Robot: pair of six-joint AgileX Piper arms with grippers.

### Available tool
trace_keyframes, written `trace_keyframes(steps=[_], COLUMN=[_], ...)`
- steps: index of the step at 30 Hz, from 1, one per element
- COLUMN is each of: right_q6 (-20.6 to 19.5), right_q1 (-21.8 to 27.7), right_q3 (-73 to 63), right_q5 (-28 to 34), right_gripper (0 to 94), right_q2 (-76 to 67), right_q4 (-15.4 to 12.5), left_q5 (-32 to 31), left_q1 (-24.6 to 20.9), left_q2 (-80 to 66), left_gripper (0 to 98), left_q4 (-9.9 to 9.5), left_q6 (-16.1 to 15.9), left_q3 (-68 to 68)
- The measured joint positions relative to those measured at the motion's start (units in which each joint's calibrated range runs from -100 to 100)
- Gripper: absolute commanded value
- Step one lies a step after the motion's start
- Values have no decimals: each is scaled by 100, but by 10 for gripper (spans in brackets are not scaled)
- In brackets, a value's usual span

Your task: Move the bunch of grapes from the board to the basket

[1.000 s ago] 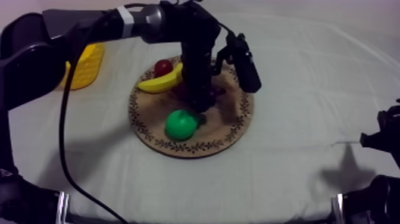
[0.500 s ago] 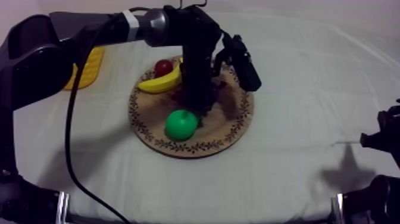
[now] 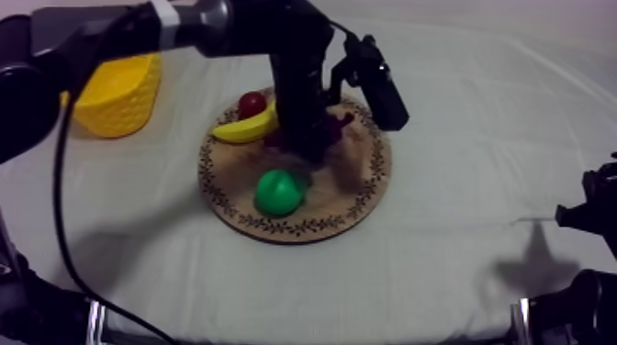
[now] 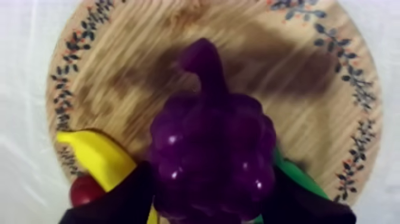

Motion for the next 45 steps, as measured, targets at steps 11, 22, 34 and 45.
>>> trace_keyframes(steps=[11, 22, 34, 45], right_q6=[0, 4, 2, 2], right_q1=[0, 0, 0, 0], right_q3=[0, 0, 0, 0], right_q5=[0, 0, 0, 0], right_gripper=[3, 3, 3, 3], right_q2=[0, 0, 0, 0], right_q4=[0, 0, 0, 0], left_q5=[447, 538, 621, 777], left_q1=[19, -492, -1745, -3048], left_q2=[-1588, -2062, -1686, -1484], left_gripper=[416, 458, 468, 476], left_q4=[-105, -78, 147, 289], left_q6=[44, 207, 247, 385], left_q3=[-16, 104, -655, -843])
